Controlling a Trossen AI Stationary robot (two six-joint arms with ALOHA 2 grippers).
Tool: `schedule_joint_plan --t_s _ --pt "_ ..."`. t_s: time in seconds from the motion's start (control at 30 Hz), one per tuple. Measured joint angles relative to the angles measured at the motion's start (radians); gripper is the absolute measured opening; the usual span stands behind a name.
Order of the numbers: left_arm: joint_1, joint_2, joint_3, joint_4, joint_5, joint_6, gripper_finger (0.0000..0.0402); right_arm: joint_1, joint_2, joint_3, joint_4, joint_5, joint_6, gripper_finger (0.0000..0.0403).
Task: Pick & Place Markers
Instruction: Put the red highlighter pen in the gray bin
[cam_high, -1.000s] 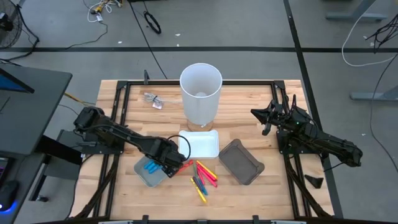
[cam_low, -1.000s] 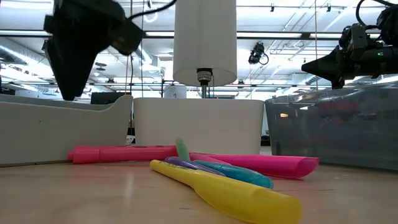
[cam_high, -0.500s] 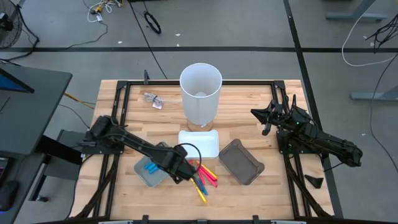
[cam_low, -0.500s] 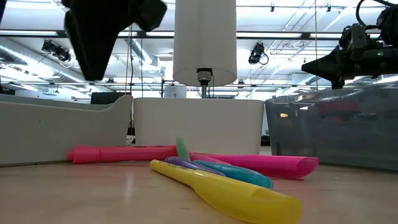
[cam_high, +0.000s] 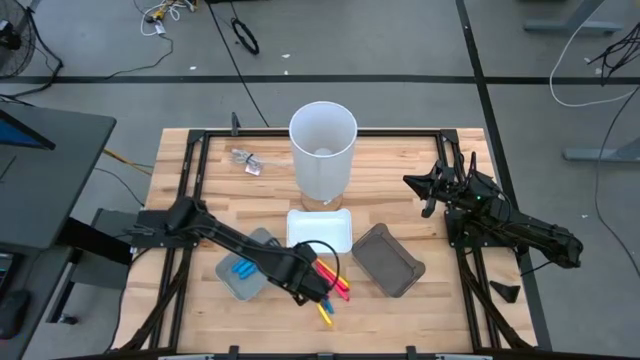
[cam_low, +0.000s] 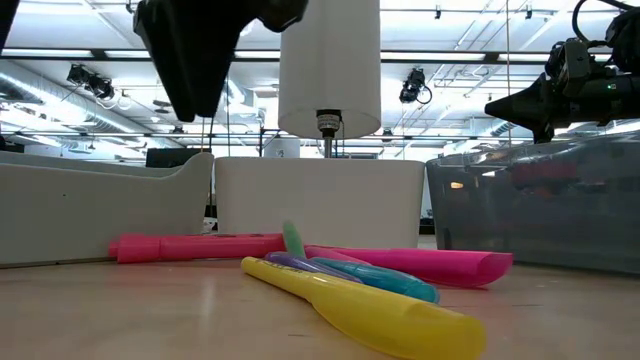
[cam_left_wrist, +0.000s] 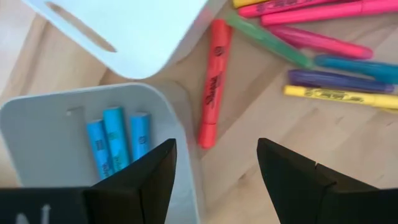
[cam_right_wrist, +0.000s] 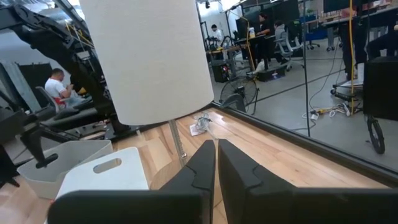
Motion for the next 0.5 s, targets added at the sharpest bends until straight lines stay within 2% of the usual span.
schedule_joint_plan --t_s 0.5 --pt "0.002 0.094 0.107 0.000 0.011 0.002 0.0232 0.000 0.000 0.000 0.000 0.000 0.000 0.0024"
